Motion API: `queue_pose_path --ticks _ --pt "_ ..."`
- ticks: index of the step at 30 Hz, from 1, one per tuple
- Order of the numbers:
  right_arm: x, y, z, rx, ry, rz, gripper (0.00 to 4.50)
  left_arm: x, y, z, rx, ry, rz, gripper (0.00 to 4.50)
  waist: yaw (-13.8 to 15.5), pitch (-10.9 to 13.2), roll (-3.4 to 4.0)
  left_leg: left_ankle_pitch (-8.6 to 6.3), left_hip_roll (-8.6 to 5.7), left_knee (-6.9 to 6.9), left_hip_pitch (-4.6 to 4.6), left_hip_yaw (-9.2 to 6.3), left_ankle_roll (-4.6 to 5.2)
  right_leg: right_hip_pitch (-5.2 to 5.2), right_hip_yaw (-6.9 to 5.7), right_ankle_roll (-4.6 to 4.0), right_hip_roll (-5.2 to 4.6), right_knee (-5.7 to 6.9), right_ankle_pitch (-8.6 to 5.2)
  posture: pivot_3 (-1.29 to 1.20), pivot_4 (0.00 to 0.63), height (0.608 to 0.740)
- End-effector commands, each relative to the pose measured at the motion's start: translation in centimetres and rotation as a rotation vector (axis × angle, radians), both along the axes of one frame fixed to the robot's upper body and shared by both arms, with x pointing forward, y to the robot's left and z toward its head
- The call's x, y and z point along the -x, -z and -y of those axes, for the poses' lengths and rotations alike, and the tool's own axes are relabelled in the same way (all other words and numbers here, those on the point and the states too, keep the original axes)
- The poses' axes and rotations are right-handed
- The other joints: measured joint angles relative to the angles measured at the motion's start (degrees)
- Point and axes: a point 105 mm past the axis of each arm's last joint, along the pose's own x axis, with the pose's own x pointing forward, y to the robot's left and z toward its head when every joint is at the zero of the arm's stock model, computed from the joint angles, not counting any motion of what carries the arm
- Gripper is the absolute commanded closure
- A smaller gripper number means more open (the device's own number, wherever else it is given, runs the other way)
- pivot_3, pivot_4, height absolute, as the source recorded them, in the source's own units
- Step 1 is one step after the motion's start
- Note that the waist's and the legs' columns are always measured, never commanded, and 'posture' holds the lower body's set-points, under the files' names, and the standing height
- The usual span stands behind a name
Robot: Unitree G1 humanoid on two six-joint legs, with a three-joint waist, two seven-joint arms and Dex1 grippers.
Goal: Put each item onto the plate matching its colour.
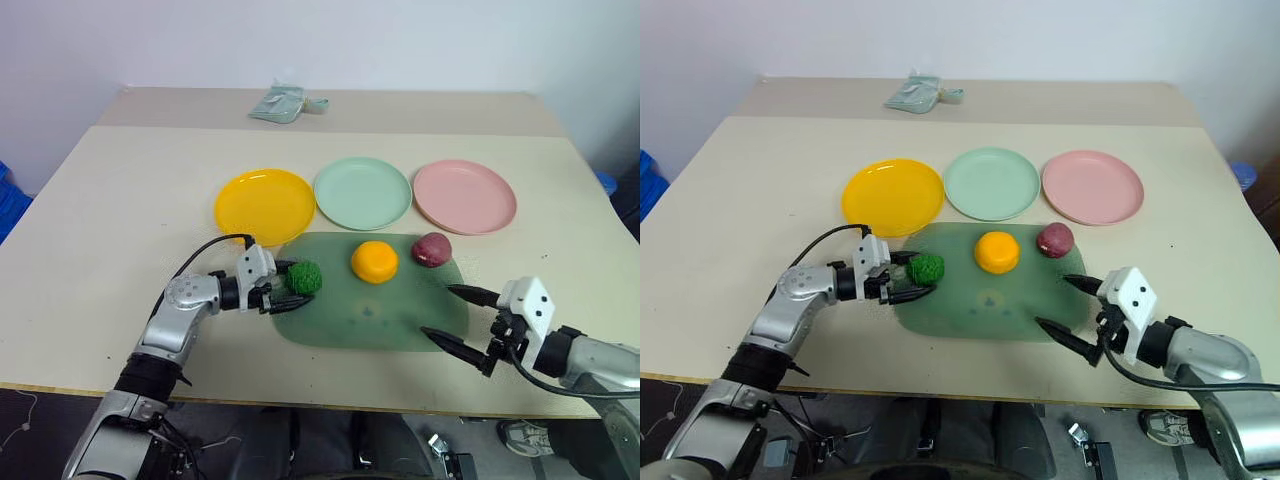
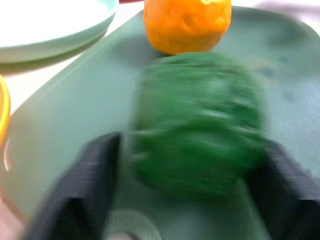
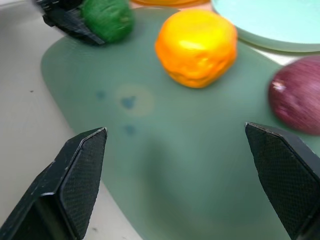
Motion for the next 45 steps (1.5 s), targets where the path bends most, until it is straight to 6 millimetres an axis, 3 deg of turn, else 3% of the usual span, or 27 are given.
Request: queue_pose_path --ticks 1,5,8,13,17,22,28,29,33,34,40,43,45 --pt "0.2 -0.2 -0.6 0.009 -0.016 0.028 0.0 -0.2 -1.7 0.1 0.024 0.002 0.062 2.64 0.0 0.0 0.0 0.0 0.0 0.0 0.0 0.0 0.0 0.0 0.0 0.0 0.0 0.0 0.0 0.0 0.15 0.74" --pt "0.0 -0.4 -0.6 0.003 -0.013 0.039 0.0 0.2 -2.4 0.3 0.036 0.005 0.071 2.64 0.0 0.0 0.0 0.0 0.0 0.0 0.0 -0.01 0.0 -0.01 0.0 0.0 0.0 0.01 0.0 0.0 0.15 0.74" --pt "-0.3 -1.4 -0.8 -0.016 -0.011 0.078 0.0 -0.4 -4.2 0.4 0.101 -0.042 0.083 2.64 0.0 0.0 0.0 0.0 0.0 0.01 0.0 -0.01 0.0 0.0 0.0 0.0 0.0 0.01 0.0 0.0 0.15 0.74" --pt "-1.8 -4.2 -1.6 -0.059 0.023 0.218 0.0 -4.0 -8.2 0.9 0.221 -0.216 0.144 2.64 0.1 0.0 -0.04 0.01 0.0 0.09 -0.01 -0.03 -0.01 0.0 0.0 0.01 0.01 0.08 0.0 0.0 0.15 0.74" --pt "-2.6 -5.4 -2.3 -0.081 0.03 0.276 0.0 -6.6 -9.7 2.4 0.246 -0.305 0.152 2.64 0.1 0.0 -0.08 0.0 -0.07 0.11 -0.02 -0.04 0.0 0.01 -0.01 0.07 0.01 0.07 0.03 0.0 0.15 0.74" --pt "-3.0 -5.7 -3.8 -0.096 0.0 0.291 0.0 -11.0 -9.3 6.3 0.195 -0.401 0.084 2.64 0.1 0.1 -0.17 0.01 -0.12 0.13 -0.06 -0.05 0.0 -0.02 -0.07 0.1 0.1 0.08 0.04 0.0 0.15 0.74" --pt "-3.2 -5.9 -4.6 -0.112 0.011 0.315 0.0 -12.8 -8.6 9.4 0.167 -0.415 0.003 2.64 -0.1 0.1 -0.26 0.01 -0.17 0.1 -0.1 -0.02 0.01 -0.12 -0.13 0.12 0.11 0.08 0.04 0.0 0.15 0.74" --pt "-3.2 -5.9 -4.6 -0.113 0.019 0.32 0.0 -13.0 -8.4 9.5 0.154 -0.423 -0.005 2.14 -0.1 0.1 -0.26 0.01 -0.16 0.09 -0.11 -0.01 0.01 -0.14 -0.13 0.12 0.12 0.08 0.04 0.0 0.15 0.74" --pt "-3.2 -5.8 -4.1 -0.104 0.057 0.335 0.0 -13.3 -8.7 9.7 0.158 -0.423 0.013 0.22 -0.1 0.1 -0.27 0.01 -0.16 0.09 -0.11 0.0 0.01 -0.15 -0.13 0.12 0.12 0.09 0.04 0.0 0.15 0.74" --pt "-3.1 -5.7 -3.9 -0.101 0.066 0.337 0.0 -13.3 -9.0 9.6 0.171 -0.424 0.016 0.06 0.0 0.1 -0.27 0.01 -0.16 0.09 -0.11 0.0 0.01 -0.15 -0.13 0.12 0.12 0.09 0.04 0.0 0.15 0.74" --pt "-2.7 -5.4 -2.4 -0.072 0.101 0.325 0.0 -12.7 -10.6 7.3 0.268 -0.36 0.065 0.06 -0.1 0.1 -0.27 0.04 -0.17 0.1 -0.13 0.0 -0.04 -0.15 -0.13 0.13 0.09 0.09 0.04 0.0 0.15 0.74" --pt "-2.2 -5.1 -1.5 -0.054 0.1 0.297 0.0 -9.7 -10.6 6.7 0.295 -0.168 0.068 0.06 -0.3 0.1 -0.22 0.22 -0.14 0.06 -0.1 0.01 -0.37 -0.15 -0.09 0.12 0.09 0.12 0.04 0.0 0.15 0.74" --pt "-1.7 -4.8 -1.0 -0.042 0.08 0.262 0.0 -6.1 -9.1 6.7 0.229 0.025 0.026 0.06 -0.4 0.1 -0.19 0.25 -0.12 0.06 -0.08 0.01 -0.42 -0.13 -0.01 0.12 0.04 0.13 0.04 0.0 0.15 0.74"
